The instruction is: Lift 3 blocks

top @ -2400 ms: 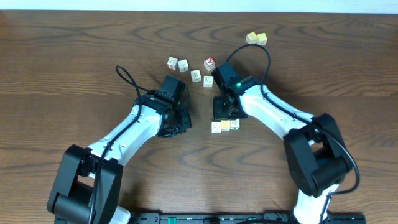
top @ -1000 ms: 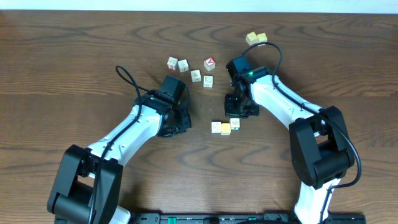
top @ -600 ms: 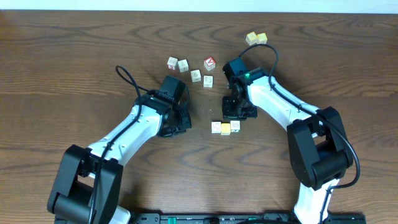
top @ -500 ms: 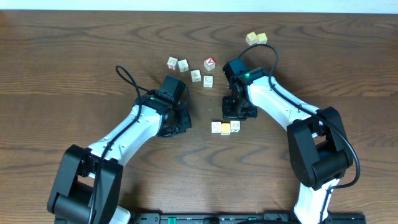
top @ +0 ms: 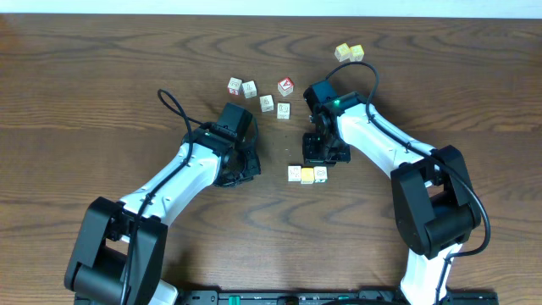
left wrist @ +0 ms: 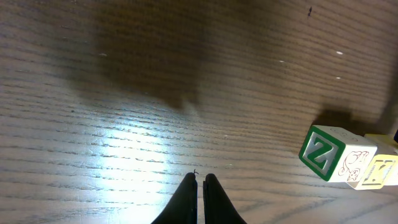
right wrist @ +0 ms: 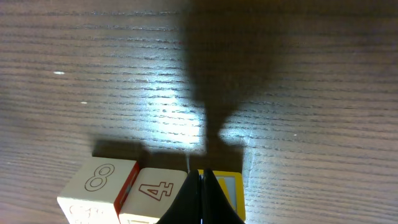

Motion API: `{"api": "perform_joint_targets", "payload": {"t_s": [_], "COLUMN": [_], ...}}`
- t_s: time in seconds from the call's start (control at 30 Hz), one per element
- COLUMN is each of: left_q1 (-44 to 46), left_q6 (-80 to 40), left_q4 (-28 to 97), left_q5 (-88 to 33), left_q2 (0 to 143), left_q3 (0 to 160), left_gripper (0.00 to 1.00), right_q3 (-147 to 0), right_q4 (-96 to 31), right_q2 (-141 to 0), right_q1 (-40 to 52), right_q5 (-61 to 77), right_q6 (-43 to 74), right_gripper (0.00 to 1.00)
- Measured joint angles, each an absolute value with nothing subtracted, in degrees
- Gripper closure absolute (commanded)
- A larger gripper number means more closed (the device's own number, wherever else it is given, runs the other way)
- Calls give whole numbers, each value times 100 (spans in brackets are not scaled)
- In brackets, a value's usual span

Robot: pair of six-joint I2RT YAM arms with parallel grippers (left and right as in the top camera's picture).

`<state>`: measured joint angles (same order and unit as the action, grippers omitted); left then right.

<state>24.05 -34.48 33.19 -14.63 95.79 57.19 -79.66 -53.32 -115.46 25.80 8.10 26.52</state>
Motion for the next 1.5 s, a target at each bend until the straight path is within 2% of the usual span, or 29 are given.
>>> {"api": "perform_joint_targets", "payload": {"t_s": [0.4,0.63,1.1,1.5], "left_q1": [2405,2405,2405,2405], "left_q6": [-3448,-3448,-3448,-3448], "left_q4": [3321,3319,3332,3347], "left_q5": [-1463,-1463,-1461,-1463], "left_q2": [9579,9579,9579,9579], "left_q3": [5719,5719,5719,5719], "left_gripper": [93,93,93,93], "right_q3": [-8283,-8715,-8654,-8407], "right_q4": [-5655,-5391,-5155,-5006], "right_q2": [-11546,-11546,-11546,-11546], "right_q1": [2517,2495,3430,3470], "right_q5": [821,932,508,255], "right_q6": [2652,2657,3190,3540], "right_gripper": [99,99,99,99]}}
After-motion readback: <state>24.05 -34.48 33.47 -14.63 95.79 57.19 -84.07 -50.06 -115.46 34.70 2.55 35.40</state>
